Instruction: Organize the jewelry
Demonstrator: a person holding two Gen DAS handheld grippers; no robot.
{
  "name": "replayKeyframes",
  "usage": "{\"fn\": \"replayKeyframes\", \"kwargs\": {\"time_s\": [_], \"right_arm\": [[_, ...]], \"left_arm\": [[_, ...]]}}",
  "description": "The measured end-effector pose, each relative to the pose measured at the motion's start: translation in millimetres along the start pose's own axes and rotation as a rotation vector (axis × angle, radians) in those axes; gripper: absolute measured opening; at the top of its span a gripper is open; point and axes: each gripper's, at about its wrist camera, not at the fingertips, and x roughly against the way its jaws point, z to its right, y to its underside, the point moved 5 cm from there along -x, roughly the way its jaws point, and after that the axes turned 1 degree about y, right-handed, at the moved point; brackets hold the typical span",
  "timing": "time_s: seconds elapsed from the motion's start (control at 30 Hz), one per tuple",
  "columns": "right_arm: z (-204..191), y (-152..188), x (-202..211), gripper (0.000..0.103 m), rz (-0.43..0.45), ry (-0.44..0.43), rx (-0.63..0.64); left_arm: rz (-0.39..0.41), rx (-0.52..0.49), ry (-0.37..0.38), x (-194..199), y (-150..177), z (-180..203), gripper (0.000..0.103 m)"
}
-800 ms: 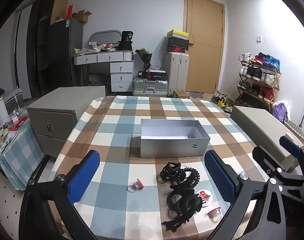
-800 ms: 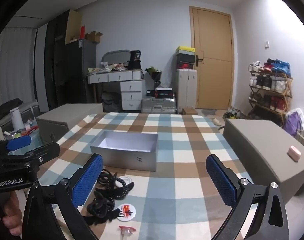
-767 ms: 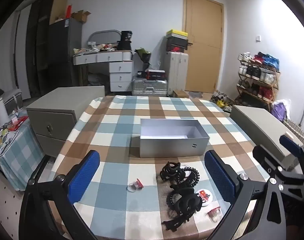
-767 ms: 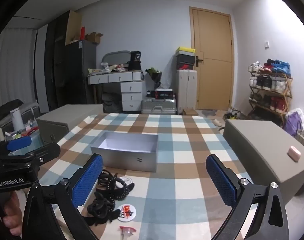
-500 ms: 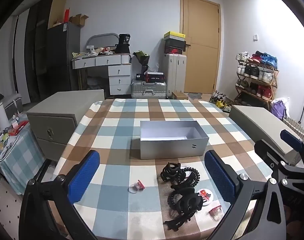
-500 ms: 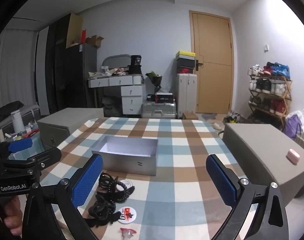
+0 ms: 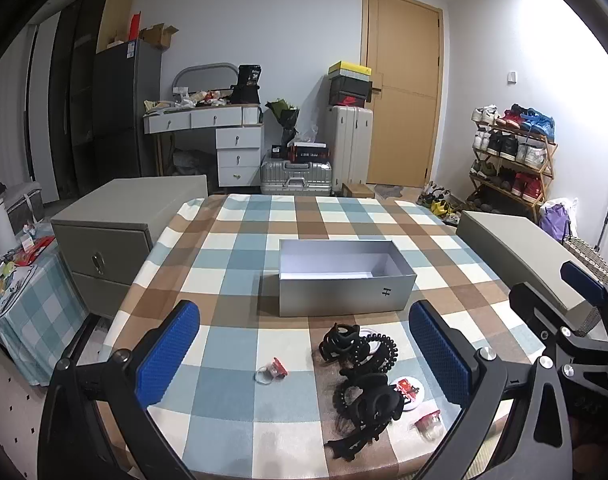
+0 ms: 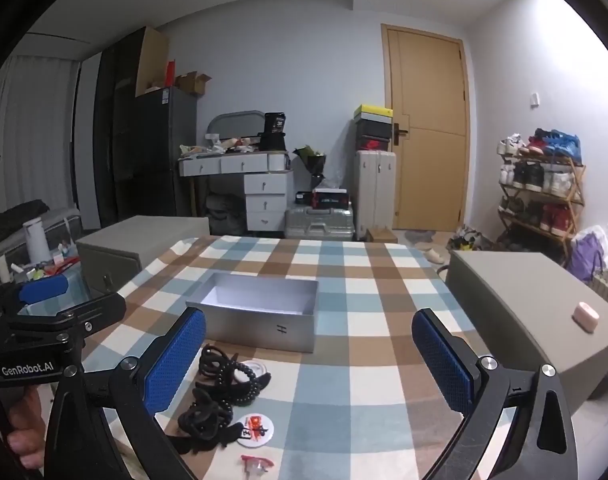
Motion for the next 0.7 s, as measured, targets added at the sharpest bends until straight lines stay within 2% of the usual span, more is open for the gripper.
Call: {"fn": "replayKeyframes", "kwargs": {"time_s": [0.23,0.7], "right_arm": [[1.3,1.3,-0.6,0.103,-0.006,-0.011,-0.015],[2.7,-1.8,1.3,0.103,-0.002,-0.026,-0.027]], "left_arm": [[0.015,0.028,-0.036,3.1,0.2,-9.0,0.102],[-0.008,0.037,-0.024,-0.6,3.4,-12.7,0.102]]}}
